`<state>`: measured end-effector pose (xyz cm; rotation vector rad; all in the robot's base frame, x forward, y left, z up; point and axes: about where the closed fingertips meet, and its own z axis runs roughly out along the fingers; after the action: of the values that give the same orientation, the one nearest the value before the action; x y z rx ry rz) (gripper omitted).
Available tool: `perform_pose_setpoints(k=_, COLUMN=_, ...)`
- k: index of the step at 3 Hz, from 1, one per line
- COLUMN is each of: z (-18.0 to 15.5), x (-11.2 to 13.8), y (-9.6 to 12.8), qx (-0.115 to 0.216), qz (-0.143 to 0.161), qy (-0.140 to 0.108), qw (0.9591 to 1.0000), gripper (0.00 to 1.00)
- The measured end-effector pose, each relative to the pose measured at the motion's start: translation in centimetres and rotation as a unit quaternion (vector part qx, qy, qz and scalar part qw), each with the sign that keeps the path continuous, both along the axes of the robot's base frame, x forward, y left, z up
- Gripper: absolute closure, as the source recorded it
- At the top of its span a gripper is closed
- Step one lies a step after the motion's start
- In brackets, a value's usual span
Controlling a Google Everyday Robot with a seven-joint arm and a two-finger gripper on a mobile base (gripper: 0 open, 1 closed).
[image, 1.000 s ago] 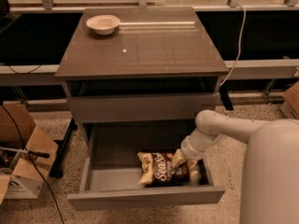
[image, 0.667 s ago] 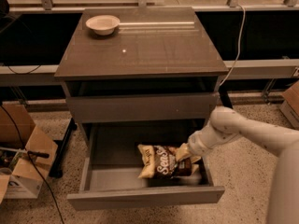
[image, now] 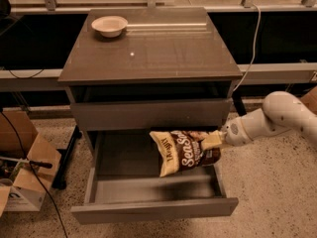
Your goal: Pick brown chip bag from middle drawer and place on counter
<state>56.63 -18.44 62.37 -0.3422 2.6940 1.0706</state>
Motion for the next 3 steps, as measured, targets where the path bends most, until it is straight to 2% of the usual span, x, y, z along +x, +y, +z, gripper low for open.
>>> perform_pose_setpoints(k=1, z=7.6, x=-0.3, y=-3.9, qx=-0.012, qz=0.018, qy=-0.076, qw=0.9969, gripper=1.00)
perform_pose_setpoints(k=2, z=15.9, x=0.4, y=-7.5, qx=-0.041, qz=0.027, qy=-0.150, qw=0.9874, gripper=1.00)
perform_pose_setpoints(k=3, z=23.5, x=2.6, y=-9.5, qx=-0.076, qz=0.031, qy=-0.222, qw=0.9717, gripper=1.00)
